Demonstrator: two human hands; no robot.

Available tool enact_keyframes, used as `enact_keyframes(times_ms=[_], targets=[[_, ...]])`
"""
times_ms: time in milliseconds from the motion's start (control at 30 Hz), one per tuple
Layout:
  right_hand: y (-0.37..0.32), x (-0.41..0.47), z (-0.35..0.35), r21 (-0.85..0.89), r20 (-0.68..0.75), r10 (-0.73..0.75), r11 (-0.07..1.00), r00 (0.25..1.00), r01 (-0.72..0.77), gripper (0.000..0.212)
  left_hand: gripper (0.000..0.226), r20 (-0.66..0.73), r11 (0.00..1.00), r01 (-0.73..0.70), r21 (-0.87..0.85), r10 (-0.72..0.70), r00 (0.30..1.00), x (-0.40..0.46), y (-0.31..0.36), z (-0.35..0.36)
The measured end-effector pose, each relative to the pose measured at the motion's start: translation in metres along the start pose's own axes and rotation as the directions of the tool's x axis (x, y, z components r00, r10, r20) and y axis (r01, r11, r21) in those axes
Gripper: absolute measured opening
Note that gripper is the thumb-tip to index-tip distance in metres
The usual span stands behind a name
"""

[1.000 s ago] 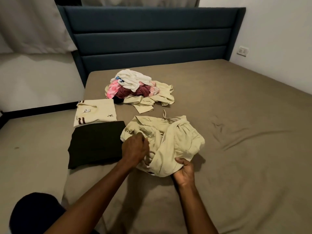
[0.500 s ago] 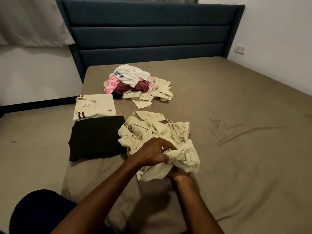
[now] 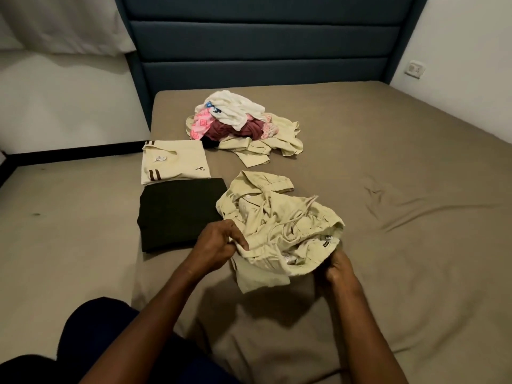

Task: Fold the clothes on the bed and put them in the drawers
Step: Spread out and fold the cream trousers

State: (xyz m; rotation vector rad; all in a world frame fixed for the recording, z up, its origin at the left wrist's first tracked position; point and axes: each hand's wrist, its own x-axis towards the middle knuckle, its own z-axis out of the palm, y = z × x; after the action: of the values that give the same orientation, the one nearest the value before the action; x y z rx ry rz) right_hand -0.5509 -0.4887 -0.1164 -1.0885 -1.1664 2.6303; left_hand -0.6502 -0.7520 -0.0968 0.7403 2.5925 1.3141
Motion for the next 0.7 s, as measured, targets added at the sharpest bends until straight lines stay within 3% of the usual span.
enact_keyframes(times_ms=[133, 167, 233, 333, 400, 467, 533, 600, 633, 700], targets=[[-0.039, 0.007, -0.015, 0.048, -0.042, -0.232, 0.971, 0.972, 0.234, 0.027, 0.052, -0.091, 0.986, 0.114, -0.126, -0.125, 0.988, 0.005, -0.010, -0.015], [-0.044, 0.016, -0.024, -0.006, 0.001, -0.344, 0.939, 0.939, 0.344, 0.040, 0.047, -0.098, 0.975, 0.145, -0.167, -0.163, 0.982, 0.006, -0.011, -0.018], [-0.046, 0.027, -0.028, -0.241, 0.193, -0.364, 0.882, 0.911, 0.404, 0.067, 0.037, -0.121, 0.939, 0.200, -0.281, -0.241, 0.963, 0.012, -0.008, -0.021], [-0.036, 0.027, -0.002, -0.527, 0.240, -0.322, 0.749, 0.916, 0.401, 0.043, 0.016, -0.167, 0.797, 0.299, -0.524, -0.441, 0.882, 0.021, 0.006, -0.024], [-0.028, 0.026, 0.021, -0.573, 0.205, -0.321, 0.727, 0.925, 0.379, 0.042, 0.040, -0.126, 0.703, 0.340, -0.625, -0.520, 0.845, 0.018, 0.022, -0.026], [-0.026, 0.030, 0.042, -0.502, 0.136, -0.317, 0.795, 0.939, 0.341, 0.029, 0.078, -0.043, 0.669, 0.301, -0.679, -0.446, 0.894, 0.003, 0.032, -0.019], [-0.032, 0.028, 0.065, -0.415, 0.111, -0.241, 0.870, 0.964, 0.265, 0.030, 0.116, -0.010, 0.786, 0.243, -0.568, -0.302, 0.953, -0.018, 0.032, -0.005], [-0.035, 0.019, 0.092, -0.334, 0.087, -0.150, 0.927, 0.985, 0.170, 0.034, 0.138, 0.008, 0.950, 0.216, -0.226, -0.220, 0.976, -0.035, 0.025, 0.008], [-0.039, 0.016, 0.106, -0.281, 0.092, -0.099, 0.952, 0.991, 0.121, 0.031, 0.141, -0.006, 0.977, 0.199, -0.073, -0.200, 0.980, -0.040, 0.021, 0.013], [-0.053, 0.017, 0.123, -0.125, 0.127, -0.020, 0.992, 0.992, 0.036, 0.047, 0.126, -0.097, 0.971, 0.237, 0.026, -0.233, 0.968, -0.040, 0.015, 0.015]])
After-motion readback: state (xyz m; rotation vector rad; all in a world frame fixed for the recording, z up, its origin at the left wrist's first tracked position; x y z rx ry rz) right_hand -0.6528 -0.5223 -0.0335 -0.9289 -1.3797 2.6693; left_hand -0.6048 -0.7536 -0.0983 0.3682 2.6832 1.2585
